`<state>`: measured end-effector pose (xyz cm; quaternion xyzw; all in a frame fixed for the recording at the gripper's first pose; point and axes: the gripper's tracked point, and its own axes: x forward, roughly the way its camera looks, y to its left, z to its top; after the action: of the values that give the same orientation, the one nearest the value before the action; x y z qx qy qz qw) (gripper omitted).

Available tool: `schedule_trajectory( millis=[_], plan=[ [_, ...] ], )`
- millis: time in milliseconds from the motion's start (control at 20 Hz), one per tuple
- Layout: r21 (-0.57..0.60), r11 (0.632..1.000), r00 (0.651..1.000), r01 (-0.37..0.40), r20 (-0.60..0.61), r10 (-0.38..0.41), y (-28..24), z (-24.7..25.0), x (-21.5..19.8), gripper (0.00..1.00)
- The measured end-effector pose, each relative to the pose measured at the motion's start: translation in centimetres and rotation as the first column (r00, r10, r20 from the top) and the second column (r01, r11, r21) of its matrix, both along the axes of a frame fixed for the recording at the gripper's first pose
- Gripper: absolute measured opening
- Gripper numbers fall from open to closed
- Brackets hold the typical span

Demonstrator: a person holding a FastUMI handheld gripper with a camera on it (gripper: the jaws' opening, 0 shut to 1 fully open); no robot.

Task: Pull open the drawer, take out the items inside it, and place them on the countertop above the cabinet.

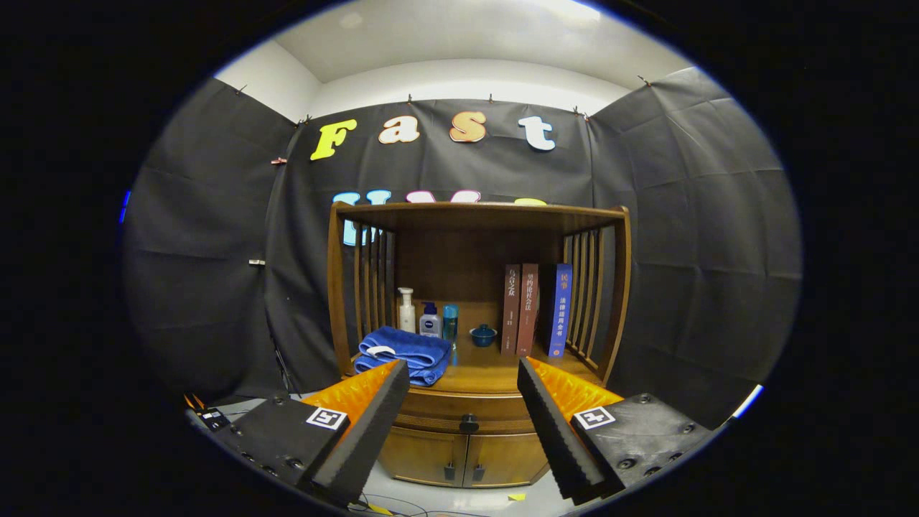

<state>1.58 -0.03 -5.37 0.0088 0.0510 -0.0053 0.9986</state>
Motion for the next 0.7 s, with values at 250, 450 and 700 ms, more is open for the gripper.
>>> schedule_trajectory(
  millis=[250, 450, 700],
  plan=[
    [0.016, 1.0, 0.998, -0.012, -0.058, 0.013, 1.0, -4.2, 2.4, 0.99],
    [0.006, 1.0, 0.991, -0.004, -0.132, 0.004, 0.9, -9.5, 5.3, 0.99],
    [0.058, 0.998, 0.964, 0.003, -0.267, 0.013, 0.6, -17.4, 9.2, 0.99]
  ],
)
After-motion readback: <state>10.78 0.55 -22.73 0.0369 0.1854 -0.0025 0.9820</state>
